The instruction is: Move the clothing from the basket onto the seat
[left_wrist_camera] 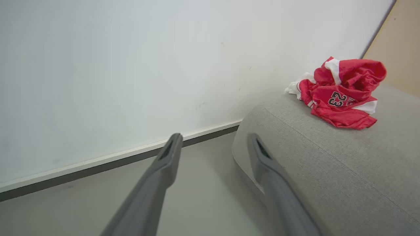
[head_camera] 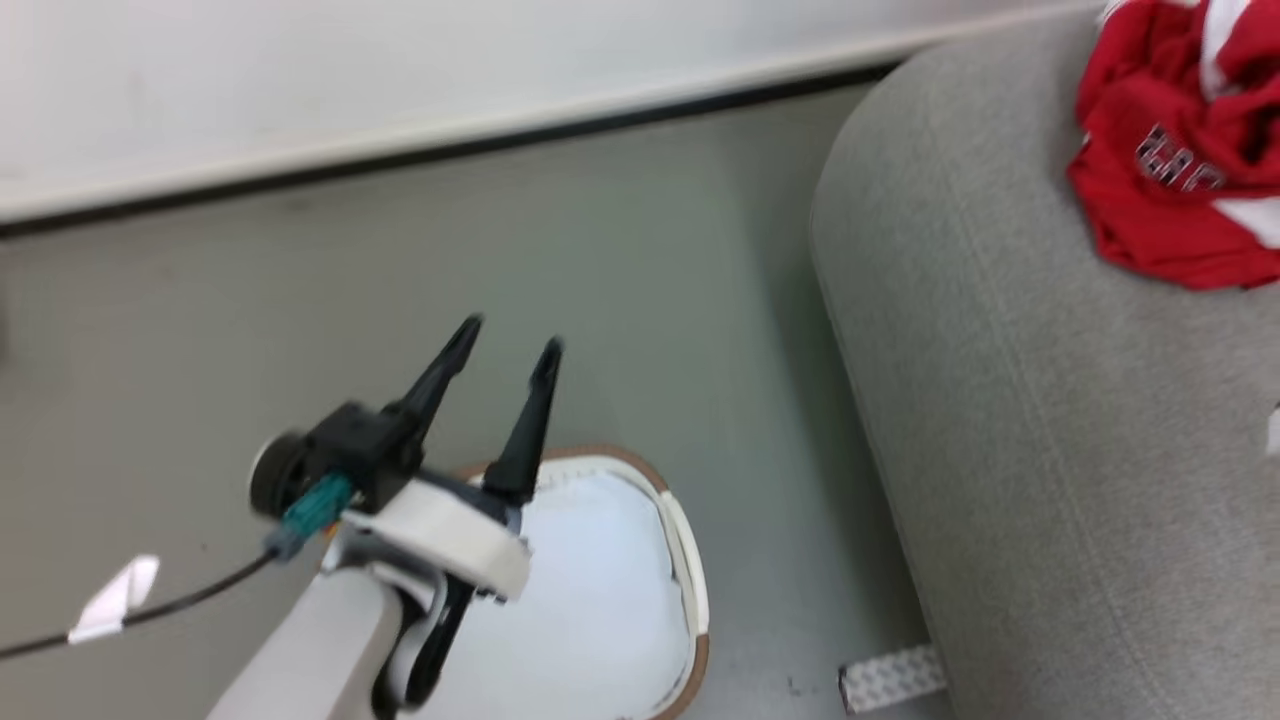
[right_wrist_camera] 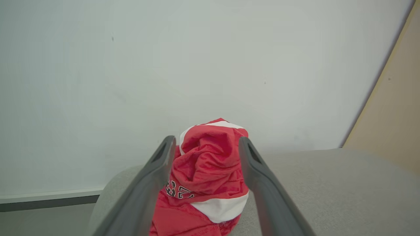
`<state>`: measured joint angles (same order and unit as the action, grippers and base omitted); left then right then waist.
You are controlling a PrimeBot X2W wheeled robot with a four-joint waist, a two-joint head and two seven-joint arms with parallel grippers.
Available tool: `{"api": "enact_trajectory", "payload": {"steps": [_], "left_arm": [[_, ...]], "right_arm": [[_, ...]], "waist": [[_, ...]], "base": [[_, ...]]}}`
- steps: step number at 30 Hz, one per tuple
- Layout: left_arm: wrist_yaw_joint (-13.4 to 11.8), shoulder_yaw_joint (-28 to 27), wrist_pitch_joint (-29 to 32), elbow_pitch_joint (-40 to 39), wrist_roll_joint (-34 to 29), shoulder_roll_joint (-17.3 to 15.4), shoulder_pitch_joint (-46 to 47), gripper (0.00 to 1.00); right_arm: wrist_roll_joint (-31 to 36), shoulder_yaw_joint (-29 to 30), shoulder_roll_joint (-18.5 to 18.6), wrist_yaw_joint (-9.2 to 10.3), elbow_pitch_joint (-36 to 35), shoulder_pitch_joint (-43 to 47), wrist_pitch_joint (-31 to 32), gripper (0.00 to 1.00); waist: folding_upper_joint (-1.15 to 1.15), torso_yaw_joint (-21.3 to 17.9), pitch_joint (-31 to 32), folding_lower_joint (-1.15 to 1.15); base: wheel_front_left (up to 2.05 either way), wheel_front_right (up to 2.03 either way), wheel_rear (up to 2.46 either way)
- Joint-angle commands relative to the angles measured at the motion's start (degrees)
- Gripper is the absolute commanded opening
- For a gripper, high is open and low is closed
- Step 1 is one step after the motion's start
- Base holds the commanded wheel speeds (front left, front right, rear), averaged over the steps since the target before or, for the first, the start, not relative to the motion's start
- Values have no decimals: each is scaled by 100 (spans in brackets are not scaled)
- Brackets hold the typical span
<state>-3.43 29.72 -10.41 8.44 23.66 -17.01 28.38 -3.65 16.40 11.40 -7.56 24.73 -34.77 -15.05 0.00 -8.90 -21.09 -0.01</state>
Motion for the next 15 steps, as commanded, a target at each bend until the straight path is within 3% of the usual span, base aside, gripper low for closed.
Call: {"api": "enact_trajectory", "payload": {"steps": [1,8,15], "left_arm": [[-77,-84,-125,52,132,-50,-308,100],[-368,-399,-416,229,256,-145,-1261,100],[-604,-879,-473,76,213,-39,-2057,100]], "right_arm": [[-106,-87,-70,14,-240,370,-14,100],[-136,-441,-389,14,-972,1513,-7,100],[-204,-925,-655,15,-1173,2419,-6,100]], "waist": [[0,89,656,1],[0,322,1514,1],[0,546,2041,1]], "base": [[0,0,0],[0,0,0],[0,0,0]]}}
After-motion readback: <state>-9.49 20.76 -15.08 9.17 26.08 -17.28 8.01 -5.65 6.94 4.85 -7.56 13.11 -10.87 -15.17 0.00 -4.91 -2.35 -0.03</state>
